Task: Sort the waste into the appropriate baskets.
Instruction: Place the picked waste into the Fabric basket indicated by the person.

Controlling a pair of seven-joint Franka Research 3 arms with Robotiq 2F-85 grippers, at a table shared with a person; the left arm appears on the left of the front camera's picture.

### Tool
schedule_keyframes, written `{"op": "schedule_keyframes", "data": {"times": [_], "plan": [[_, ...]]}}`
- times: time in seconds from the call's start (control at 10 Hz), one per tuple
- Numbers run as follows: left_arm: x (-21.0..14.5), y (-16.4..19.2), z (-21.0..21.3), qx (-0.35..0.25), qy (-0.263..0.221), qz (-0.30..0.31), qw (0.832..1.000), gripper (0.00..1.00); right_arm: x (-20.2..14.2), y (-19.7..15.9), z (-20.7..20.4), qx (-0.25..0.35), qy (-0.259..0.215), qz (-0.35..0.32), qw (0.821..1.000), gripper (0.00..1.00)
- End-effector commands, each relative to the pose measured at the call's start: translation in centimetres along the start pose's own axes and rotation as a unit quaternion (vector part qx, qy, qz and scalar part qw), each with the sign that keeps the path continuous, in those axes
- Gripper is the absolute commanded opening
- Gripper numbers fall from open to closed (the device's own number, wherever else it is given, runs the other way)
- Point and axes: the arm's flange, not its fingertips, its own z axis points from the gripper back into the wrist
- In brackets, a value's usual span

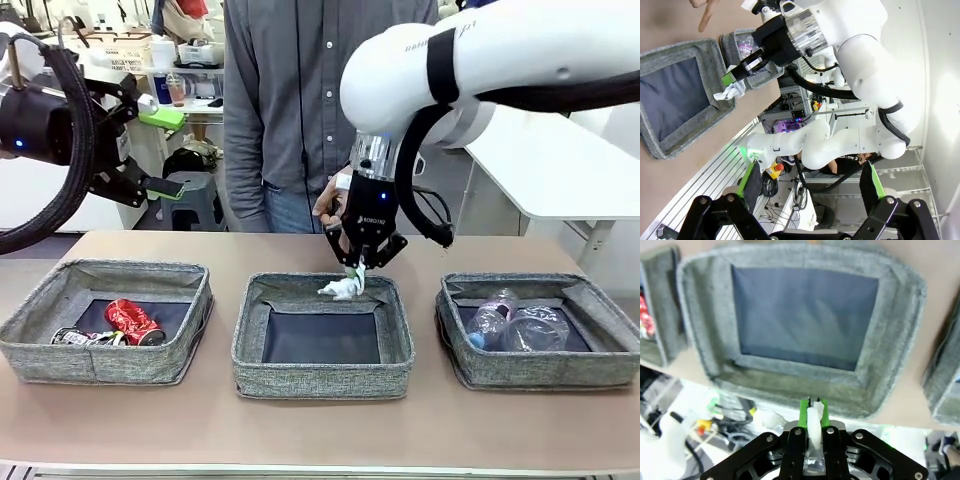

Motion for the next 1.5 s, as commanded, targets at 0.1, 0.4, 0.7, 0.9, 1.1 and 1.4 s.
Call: {"op": "schedule_keyframes", "data": {"times": [0.1,0.4,0.7,0.9,1.1,1.4], "plan": [[-0.1,0.0,0.0,-0.007,0.001,-0.012,1.000,1.00,0.1,-0.4,1.0,-0.016,-0.012,0.028,0.999,0.07],[-0.1,0.0,0.0,-0.007,0.001,-0.012,1.000,1.00,0.1,-0.7,1.1,-0.007,-0.013,0.027,1.000,0.07],[-0.1,0.0,0.0,-0.007,0.001,-0.012,1.000,1.00,0.2,-0.9,1.3,-0.004,-0.021,0.036,0.999,0.62],[-0.1,0.0,0.0,-0.007,0.001,-0.012,1.000,1.00,0.2,-0.9,1.3,-0.005,-0.019,0.033,0.999,1.00],[-0.1,0.0,0.0,-0.007,0.001,-0.012,1.000,1.00,0.1,-0.9,1.6,-0.004,-0.018,0.034,0.999,1.00],[-0.1,0.0,0.0,-0.007,0.001,-0.012,1.000,1.00,0.1,-0.9,1.9,0.012,-0.017,0.039,0.999,1.00]]}}
